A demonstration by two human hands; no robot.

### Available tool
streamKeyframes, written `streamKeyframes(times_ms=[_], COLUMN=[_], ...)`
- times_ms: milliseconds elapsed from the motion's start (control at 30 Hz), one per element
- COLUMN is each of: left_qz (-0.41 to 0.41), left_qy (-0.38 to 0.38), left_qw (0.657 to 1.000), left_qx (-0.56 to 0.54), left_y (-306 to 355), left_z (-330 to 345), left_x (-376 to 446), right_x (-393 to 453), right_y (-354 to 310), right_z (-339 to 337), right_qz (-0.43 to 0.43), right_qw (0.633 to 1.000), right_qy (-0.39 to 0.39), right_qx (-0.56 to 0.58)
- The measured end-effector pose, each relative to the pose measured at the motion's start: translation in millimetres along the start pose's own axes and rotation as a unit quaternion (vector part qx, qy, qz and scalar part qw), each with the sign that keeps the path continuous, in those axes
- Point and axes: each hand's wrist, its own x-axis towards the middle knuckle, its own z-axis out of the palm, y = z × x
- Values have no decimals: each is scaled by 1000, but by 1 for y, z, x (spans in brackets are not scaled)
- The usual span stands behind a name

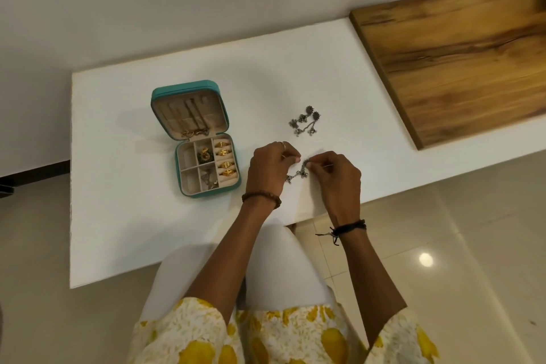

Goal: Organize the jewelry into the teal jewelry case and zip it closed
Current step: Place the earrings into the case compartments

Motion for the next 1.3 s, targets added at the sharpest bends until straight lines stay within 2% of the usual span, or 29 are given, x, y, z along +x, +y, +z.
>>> streamKeyframes(times_ms=[200, 400, 867, 1000, 1300], left_qz=[-70, -61, -40, -35, -96], left_qy=[42, 70, 160, 164, 144], left_qw=[980, 966, 966, 968, 977], left_qx=[-180, -243, -198, -184, -127], left_y=[-1, 1, -18, -32, -63], left_z=[-23, -62, -146, -159, -156], left_x=[-18, -40, -64, -64, -65], right_x=[-3, -18, -30, -30, -35], right_y=[-21, -59, -138, -146, -134], right_z=[-17, -23, 28, 47, 80], right_qz=[22, -31, -145, -155, -155], right_qw=[993, 986, 967, 966, 963], right_qy=[-59, -93, -182, -194, -221], right_qx=[100, 132, 104, 78, 12])
